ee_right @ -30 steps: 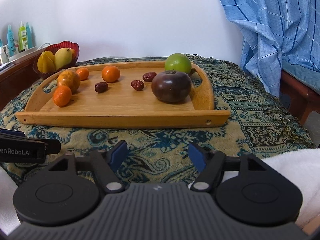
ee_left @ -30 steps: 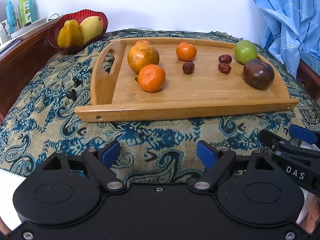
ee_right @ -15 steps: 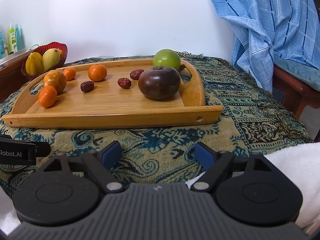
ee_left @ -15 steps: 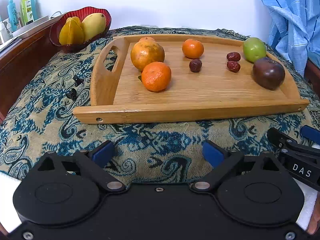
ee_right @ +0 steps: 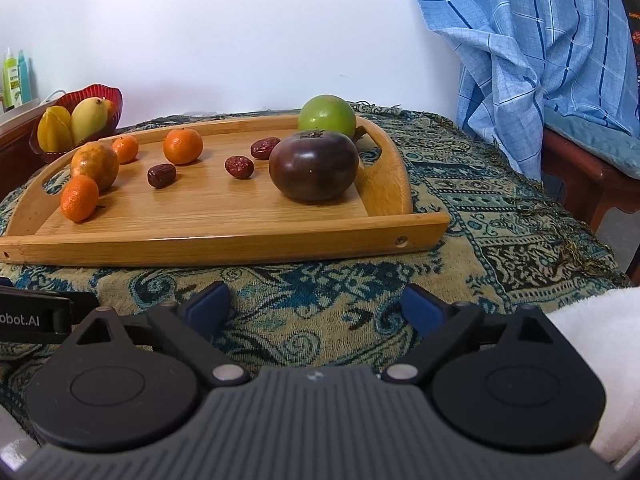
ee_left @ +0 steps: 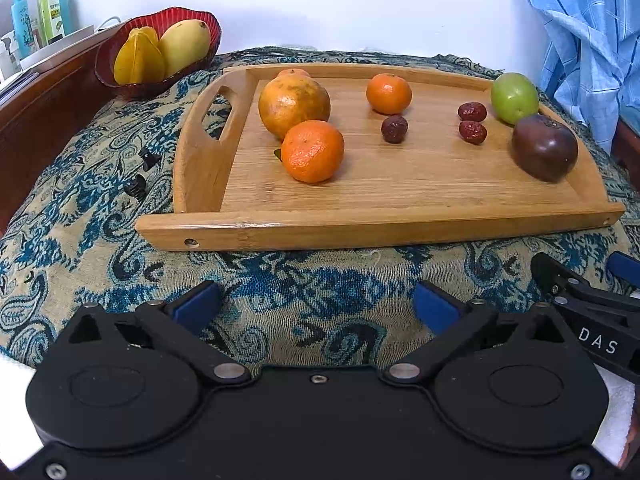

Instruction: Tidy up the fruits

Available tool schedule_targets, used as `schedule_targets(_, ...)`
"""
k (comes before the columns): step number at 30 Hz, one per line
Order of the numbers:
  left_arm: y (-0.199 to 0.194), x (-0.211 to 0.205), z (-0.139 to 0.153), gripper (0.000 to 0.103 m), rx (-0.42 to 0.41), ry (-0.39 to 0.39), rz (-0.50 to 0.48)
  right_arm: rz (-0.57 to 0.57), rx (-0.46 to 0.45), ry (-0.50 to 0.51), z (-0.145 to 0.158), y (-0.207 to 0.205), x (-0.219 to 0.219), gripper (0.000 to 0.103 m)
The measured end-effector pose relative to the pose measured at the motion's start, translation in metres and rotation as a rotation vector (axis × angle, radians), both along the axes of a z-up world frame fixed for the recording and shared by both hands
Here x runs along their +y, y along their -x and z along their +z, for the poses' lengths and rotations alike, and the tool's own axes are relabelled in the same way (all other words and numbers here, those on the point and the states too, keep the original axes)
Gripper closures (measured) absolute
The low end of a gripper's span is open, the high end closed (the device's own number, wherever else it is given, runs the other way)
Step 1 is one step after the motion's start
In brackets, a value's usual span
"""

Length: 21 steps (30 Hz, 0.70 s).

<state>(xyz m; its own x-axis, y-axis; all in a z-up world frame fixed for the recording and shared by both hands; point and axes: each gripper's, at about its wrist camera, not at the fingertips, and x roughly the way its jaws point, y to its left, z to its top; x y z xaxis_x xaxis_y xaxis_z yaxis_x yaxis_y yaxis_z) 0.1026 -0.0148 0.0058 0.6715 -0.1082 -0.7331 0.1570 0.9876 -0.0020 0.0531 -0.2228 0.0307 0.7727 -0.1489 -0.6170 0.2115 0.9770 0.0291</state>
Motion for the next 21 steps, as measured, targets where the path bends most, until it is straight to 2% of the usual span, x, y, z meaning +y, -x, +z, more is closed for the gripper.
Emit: schedule_targets(21,-0.0037,0.0009,-0.0017,0.0,-0.003,0.007,0.005,0.012,0.008,0.011,-0.002,-0.003,0.0022,0.0)
